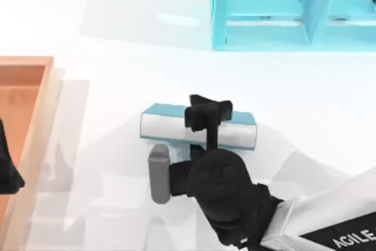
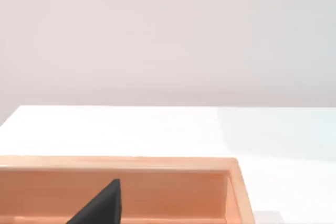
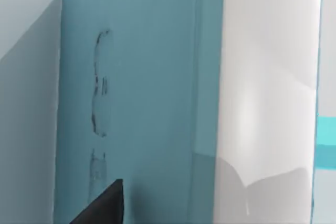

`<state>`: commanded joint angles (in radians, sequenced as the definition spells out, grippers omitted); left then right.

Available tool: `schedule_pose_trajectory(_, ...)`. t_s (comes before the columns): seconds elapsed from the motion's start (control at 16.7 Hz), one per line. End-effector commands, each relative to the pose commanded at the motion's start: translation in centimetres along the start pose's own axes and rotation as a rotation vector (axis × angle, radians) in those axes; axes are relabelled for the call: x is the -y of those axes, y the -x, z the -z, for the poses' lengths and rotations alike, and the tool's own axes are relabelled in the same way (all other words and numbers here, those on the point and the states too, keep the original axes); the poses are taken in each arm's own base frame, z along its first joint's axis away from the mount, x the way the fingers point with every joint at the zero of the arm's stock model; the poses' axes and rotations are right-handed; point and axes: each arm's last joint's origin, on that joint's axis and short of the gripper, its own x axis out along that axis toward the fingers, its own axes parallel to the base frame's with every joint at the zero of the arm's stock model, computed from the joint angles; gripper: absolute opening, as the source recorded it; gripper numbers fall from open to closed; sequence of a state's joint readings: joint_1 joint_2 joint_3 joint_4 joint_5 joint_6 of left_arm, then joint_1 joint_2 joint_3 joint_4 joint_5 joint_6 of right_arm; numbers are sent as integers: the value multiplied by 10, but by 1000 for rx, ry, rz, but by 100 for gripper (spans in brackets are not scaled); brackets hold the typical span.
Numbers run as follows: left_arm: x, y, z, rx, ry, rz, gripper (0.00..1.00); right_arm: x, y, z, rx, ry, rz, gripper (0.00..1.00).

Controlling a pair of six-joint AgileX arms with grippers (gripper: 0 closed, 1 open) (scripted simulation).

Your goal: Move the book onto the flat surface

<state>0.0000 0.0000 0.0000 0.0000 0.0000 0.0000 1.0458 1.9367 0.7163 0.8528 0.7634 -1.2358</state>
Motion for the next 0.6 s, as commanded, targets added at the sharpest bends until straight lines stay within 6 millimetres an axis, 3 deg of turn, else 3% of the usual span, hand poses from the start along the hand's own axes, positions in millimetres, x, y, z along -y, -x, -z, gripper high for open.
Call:
schedule_pose_trajectory(0.3, 0, 0, 0, 0, 0, 0, 100, -2, 11, -7, -2, -12, -7, 100)
schedule_pose_trajectory(0.6, 0, 0, 0, 0, 0, 0, 100, -15, 76, -35, -2, -28, -35, 100)
